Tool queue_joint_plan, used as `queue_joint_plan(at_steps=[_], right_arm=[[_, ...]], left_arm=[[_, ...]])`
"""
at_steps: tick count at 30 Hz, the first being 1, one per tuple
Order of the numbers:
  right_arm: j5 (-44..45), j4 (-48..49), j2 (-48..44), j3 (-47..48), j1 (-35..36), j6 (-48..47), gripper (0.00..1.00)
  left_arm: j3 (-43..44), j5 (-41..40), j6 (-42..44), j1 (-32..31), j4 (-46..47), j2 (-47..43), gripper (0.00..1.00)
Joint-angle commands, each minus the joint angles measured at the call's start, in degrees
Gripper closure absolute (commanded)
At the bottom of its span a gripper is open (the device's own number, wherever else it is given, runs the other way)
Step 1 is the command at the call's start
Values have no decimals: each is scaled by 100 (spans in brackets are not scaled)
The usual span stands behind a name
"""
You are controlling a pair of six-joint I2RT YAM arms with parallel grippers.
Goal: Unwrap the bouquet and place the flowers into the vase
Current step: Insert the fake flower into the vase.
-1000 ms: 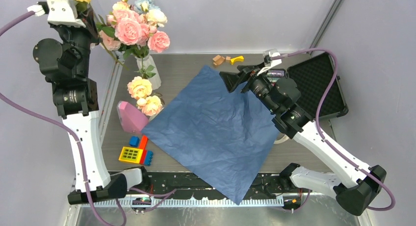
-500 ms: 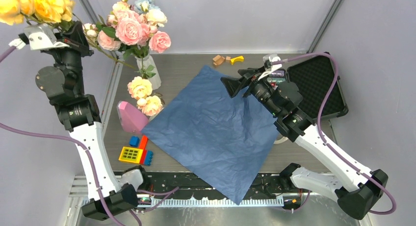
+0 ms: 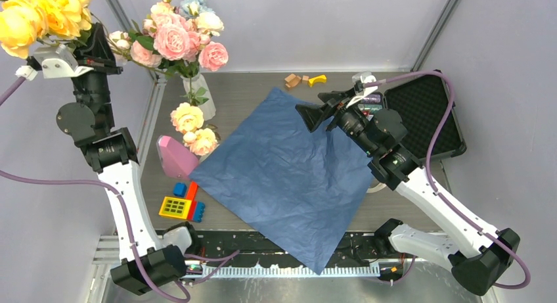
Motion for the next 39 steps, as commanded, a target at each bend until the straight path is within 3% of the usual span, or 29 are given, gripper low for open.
queue_joint_plan(at_steps=[1,10,17,30,39], right_arm=[[-122,309,56,138,-48,-20,5],[-111,319,90,158,-86,18,5],[-66,279,59,146,-134,-7,5],[-85,338,109,110,-247,9,5],[-145,378,113,88,-331,65,5]], left_arm=[[-215,151,261,40,904,2,100],[-683,378,-73,39,2000,267,100],[-611,619,-9,-16,2195,586,100],[-662,489,1278,-877,2028,755,100],[-1056,280,1717,-942,2159,637,100]])
